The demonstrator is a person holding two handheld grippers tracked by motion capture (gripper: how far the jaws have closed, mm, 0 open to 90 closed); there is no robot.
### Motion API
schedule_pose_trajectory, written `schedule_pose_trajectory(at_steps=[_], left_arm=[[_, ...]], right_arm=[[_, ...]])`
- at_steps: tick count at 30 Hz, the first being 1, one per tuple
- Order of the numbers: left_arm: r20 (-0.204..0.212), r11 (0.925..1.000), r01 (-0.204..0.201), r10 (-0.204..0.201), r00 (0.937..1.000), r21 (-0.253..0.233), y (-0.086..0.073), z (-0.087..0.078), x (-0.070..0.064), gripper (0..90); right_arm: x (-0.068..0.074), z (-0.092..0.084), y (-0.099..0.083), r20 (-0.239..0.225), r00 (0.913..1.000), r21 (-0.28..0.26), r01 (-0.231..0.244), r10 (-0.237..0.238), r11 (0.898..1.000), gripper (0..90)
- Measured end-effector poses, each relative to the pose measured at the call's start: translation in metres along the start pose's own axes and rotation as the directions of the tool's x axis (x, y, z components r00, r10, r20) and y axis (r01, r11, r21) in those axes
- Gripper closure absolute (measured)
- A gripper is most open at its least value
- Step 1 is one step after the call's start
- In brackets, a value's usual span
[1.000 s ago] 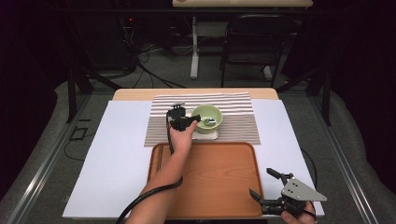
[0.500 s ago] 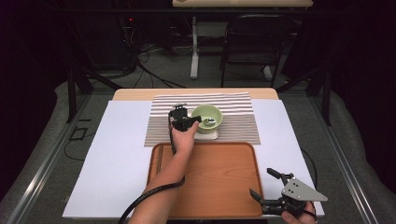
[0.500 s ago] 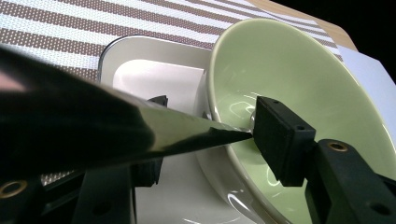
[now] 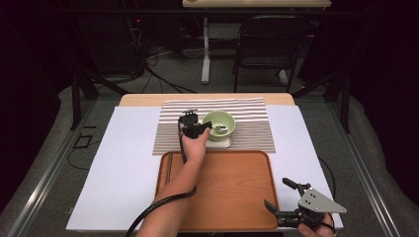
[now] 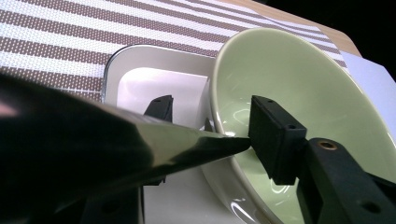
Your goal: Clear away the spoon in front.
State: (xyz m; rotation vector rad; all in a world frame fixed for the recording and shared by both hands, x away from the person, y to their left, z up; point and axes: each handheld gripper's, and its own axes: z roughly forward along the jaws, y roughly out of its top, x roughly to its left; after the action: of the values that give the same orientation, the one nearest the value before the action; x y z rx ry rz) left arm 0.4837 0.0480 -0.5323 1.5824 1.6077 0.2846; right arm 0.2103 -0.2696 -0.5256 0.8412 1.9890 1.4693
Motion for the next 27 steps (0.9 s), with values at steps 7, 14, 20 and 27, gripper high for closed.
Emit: schedule_pose_trajectory(at_steps=[7,14,20,27], left_arm=[[0.007,0.9996,-0.018,0.018,0.9998,-0.022,0.000,-0.005,0.000,63.7],[0.008,0.9988,-0.033,0.033,0.9994,-0.036,0.004,-0.013,0.002,72.1],[0.011,0.9980,-0.040,0.041,0.9991,-0.049,0.010,-0.020,0.003,79.9],[0.009,0.9979,-0.052,0.053,0.9986,-0.039,0.017,-0.025,0.002,85.2]], right_arm=[[0.000,0.000,0.000,0.001,1.0000,0.001,0.003,-0.003,1.000,9.9],[0.000,0.000,0.000,0.004,1.0000,0.002,0.001,-0.001,1.000,9.9],[-0.001,0.000,0.000,0.004,1.0000,0.003,0.000,0.000,1.000,9.9],[-0.001,0.000,0.000,0.004,1.0000,0.004,-0.001,0.001,1.000,9.9]])
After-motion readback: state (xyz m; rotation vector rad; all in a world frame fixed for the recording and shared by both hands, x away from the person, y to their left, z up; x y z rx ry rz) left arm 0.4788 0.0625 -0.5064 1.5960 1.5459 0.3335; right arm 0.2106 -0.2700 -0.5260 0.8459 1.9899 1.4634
